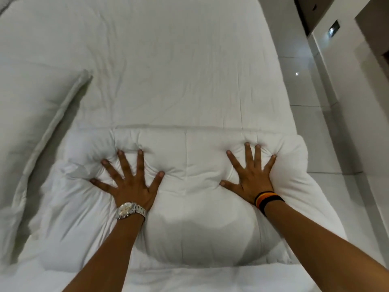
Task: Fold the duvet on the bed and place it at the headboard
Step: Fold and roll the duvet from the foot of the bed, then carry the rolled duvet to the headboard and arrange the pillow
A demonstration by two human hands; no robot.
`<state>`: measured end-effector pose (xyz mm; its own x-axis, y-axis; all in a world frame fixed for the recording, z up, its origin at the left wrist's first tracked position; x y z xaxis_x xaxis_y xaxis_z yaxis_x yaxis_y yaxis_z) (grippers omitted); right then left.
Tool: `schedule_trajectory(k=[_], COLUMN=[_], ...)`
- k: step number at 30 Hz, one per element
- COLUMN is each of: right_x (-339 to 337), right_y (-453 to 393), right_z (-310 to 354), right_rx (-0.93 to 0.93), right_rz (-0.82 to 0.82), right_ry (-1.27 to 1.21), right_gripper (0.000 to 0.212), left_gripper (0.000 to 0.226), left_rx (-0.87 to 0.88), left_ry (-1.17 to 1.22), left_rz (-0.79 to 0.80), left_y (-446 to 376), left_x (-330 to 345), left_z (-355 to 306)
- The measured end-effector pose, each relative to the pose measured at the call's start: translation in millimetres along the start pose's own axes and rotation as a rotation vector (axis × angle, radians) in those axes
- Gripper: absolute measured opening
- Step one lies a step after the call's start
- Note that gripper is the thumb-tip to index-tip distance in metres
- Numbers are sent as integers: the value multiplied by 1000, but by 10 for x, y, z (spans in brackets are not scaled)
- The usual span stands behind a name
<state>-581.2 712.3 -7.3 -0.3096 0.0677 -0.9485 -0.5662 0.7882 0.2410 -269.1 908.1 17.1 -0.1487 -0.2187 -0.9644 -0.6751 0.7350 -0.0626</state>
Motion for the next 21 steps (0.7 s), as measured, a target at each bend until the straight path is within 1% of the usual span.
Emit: schedule_trajectory(k=[4, 6, 8, 9, 10, 13, 15, 17, 19, 21], right_x=[-353, -625, -904, -1014, -1108, -1279, -1301, -1249, -1078, -858], right_y=[208, 166, -11, -155, -294, -597, -811, -1009, -1161, -1249], right_z=[-75, -89, 16, 108, 224, 543, 668, 749, 815, 890], right_rx=[-28, -75, -221, -308, -398, -626, -690, -668, -622, -601], right_rz=[34, 15, -14, 13, 76, 314, 417, 509, 583, 601], right_ry=[-64, -135, -188, -223, -256, -268, -257, -295, -307, -305], right_gripper=[109, 117, 125, 128, 130, 135, 137, 138, 137, 139], left_gripper=[98, 96, 92, 90, 89, 89, 87, 89, 96, 107], left_rx=[-48, -94, -197, -263, -347, -623, -799, -943, -1051, -1116], left_ry=[-28, -30, 12, 45, 89, 292, 476, 737, 1017, 1223], left_rz=[36, 40, 22, 5, -26, -130, -200, -284, -370, -464], left_y=[261, 456, 716, 841, 1009, 1614, 2015, 2352, 2593, 2754], left_x=[-279, -432, -552, -594, -631, -678, -593, -500, -374, -242], left_z=[-17, -29, -25, -36, -52, -185, -345, -562, -788, -1016])
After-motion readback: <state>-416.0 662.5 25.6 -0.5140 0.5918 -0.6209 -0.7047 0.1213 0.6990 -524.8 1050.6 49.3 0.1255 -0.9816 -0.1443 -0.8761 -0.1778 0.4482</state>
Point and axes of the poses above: each hand's wrist, its own y-axis away from the middle knuckle, its own x-axis out of the palm, z = x × y, the point moved 6 cm from there along -y, towards the middle knuckle, and after that the axes turned 13 degrees about y, right-handed, at the moved point
